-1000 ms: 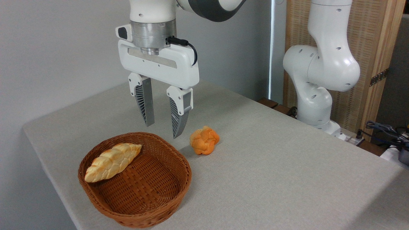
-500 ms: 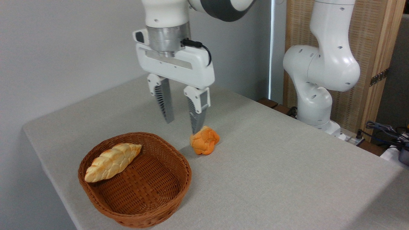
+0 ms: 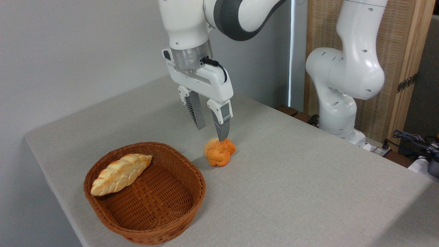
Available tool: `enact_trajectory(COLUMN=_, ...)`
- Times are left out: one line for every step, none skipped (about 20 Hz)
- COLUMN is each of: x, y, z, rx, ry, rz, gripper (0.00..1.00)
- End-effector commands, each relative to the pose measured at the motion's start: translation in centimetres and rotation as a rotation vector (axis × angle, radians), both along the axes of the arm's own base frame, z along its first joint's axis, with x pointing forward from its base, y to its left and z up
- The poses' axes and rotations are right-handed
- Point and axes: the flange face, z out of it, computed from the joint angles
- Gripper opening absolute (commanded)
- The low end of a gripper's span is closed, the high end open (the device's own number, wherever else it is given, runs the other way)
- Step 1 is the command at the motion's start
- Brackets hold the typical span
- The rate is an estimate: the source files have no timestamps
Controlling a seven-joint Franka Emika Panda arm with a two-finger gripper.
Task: Put bread into the basket
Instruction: 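Move the open gripper over the orange bread and lower onto it, then close the gripper on the orange bread and lift it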
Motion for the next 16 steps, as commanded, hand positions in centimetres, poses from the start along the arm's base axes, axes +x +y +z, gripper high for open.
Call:
enact_trajectory(x=0.1, y=-1.5, z=-1.8, rx=0.000, ry=0.025, rz=-0.064, gripper=1.00)
enact_trajectory(x=0.1, y=-1.6, z=-2.0, rx=0.006, ry=0.027, rz=-0.069, gripper=1.00)
enact_trajectory(x=0.1, y=-1.6, z=-2.1, rx=0.020, ry=0.033, rz=-0.083, gripper=1.00)
enact_trajectory(x=0.2, y=-1.5, z=-2.4, rx=0.034, ry=0.035, rz=-0.098, gripper=1.00)
enact_trajectory(x=0.3, y=-1.4, z=-2.8, rx=0.044, ry=0.039, rz=-0.107, gripper=1.00)
enact_trajectory(x=0.4, y=-1.2, z=-2.9, rx=0.061, ry=0.039, rz=-0.114, gripper=1.00)
enact_trajectory(x=0.4, y=-1.0, z=-3.0, rx=0.073, ry=0.038, rz=-0.118, gripper=1.00)
enact_trajectory(x=0.5, y=-0.9, z=-3.3, rx=0.079, ry=0.046, rz=-0.117, gripper=1.00)
enact_trajectory(x=0.5, y=-1.0, z=-3.4, rx=0.080, ry=0.049, rz=-0.120, gripper=1.00)
enact_trajectory(x=0.5, y=-0.9, z=-3.9, rx=0.082, ry=0.060, rz=-0.119, gripper=1.00)
enact_trajectory(x=0.6, y=-1.0, z=-4.4, rx=0.083, ry=0.070, rz=-0.119, gripper=1.00)
enact_trajectory(x=0.7, y=-1.1, z=-4.7, rx=0.085, ry=0.076, rz=-0.121, gripper=1.00)
enact_trajectory(x=0.7, y=-1.1, z=-4.8, rx=0.085, ry=0.079, rz=-0.121, gripper=1.00)
enact_trajectory(x=0.8, y=-1.1, z=-5.2, rx=0.086, ry=0.087, rz=-0.121, gripper=0.99)
enact_trajectory(x=0.8, y=-1.2, z=-5.6, rx=0.088, ry=0.096, rz=-0.125, gripper=0.85)
enact_trajectory(x=0.8, y=-1.2, z=-5.6, rx=0.087, ry=0.098, rz=-0.124, gripper=0.71)
